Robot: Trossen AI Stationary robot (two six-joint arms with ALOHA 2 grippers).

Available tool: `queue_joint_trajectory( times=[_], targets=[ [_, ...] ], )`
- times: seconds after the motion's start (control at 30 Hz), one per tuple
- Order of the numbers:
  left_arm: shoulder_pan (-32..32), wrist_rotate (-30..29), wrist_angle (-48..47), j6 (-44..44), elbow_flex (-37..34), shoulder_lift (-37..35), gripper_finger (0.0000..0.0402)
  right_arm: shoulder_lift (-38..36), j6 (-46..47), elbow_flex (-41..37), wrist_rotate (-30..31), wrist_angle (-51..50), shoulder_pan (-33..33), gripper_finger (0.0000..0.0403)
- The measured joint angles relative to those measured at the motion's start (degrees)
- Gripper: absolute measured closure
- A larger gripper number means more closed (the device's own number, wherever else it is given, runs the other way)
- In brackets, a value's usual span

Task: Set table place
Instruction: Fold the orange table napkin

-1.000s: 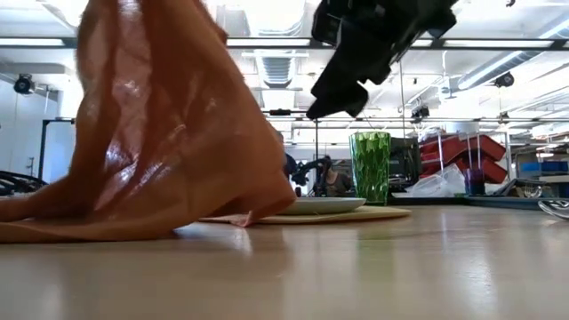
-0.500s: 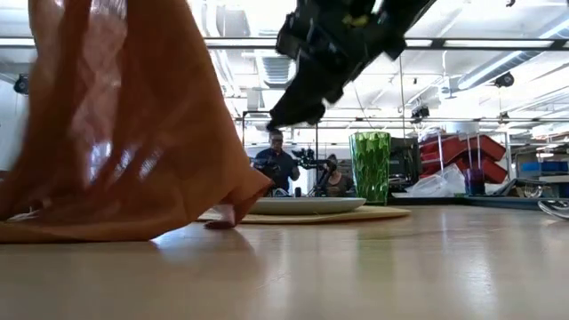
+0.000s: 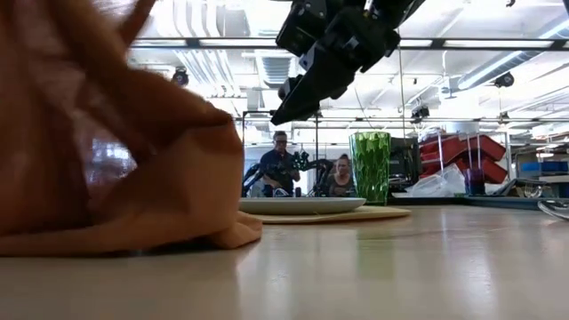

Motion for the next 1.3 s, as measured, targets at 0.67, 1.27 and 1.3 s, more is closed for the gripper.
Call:
queue_joint_trajectory(
  times=[0.67, 1.27, 1.3],
  targets=[
    [-16.6, 3.3, 46.4, -40.5, -32.1, -0.2, 0.0401, 8.3, 2.1, 5.0, -13.3, 7.5, 0.7, 0.0208],
    [-16.5, 5.2, 42.3, -41.9, -36.8, -0.2, 0.0402, 33.3, 4.2, 35.8, -17.5, 1.0, 3.8, 0.0208],
    [-16.5, 5.3, 42.1, -41.9, -36.8, -0.3, 0.0401, 34.6, 3.9, 37.6, -17.5, 0.1, 4.0, 0.0208]
  ],
)
